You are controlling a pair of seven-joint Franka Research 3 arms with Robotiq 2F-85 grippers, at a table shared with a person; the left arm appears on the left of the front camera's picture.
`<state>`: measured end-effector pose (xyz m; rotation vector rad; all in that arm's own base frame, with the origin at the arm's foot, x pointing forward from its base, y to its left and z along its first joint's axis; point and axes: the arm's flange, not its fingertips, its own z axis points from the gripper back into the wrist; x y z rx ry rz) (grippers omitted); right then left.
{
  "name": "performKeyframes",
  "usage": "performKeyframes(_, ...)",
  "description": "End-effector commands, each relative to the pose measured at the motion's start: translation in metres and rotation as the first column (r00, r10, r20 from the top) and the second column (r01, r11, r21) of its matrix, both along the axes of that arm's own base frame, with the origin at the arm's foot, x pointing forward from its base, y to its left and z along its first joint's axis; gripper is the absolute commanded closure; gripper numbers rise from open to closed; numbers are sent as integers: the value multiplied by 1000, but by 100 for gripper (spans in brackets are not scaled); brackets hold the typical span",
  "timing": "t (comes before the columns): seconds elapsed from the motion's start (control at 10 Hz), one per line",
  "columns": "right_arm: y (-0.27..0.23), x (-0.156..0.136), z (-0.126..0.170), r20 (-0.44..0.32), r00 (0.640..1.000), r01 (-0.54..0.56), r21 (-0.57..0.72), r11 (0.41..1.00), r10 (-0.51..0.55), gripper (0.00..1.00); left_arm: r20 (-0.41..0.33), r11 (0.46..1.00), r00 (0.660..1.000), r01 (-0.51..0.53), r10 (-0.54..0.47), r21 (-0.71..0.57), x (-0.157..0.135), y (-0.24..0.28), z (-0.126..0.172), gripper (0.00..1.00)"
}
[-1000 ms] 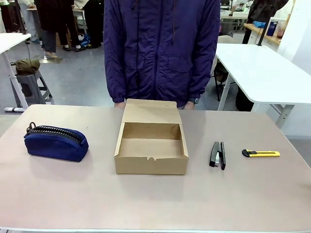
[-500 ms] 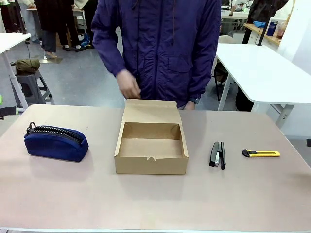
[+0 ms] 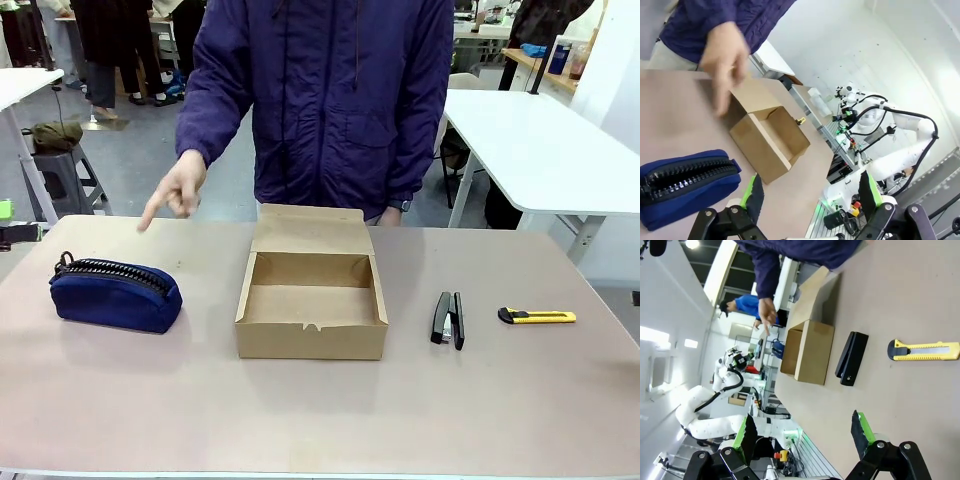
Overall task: Pack the item into the box.
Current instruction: Pick up the item indicated by the person and place it inside the Mailer Box.
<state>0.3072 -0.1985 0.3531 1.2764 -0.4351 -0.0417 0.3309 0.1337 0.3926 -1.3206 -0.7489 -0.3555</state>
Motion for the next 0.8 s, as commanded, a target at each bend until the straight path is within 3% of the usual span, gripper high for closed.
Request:
performKeyframes(0.0,1,3,1,21,1000,8,23,1000,-9,0,26,1000,1000,2,-1,-25,2,6,1,0)
performKeyframes(0.5,1,3,1,21,1000,8,23,1000,-9,0,26,1000,1000,2,-1,-25,2,6,1,0)
performKeyframes(0.6,1,3,1,21,1000,8,23,1000,-9,0,-3,1000,1000,1,-2,-11,1,5,-1,0)
performKeyframes(0.7,1,3,1,21,1000,8,23,1000,-9,0,25,994,999,-31,28,105,8,9,-2,0)
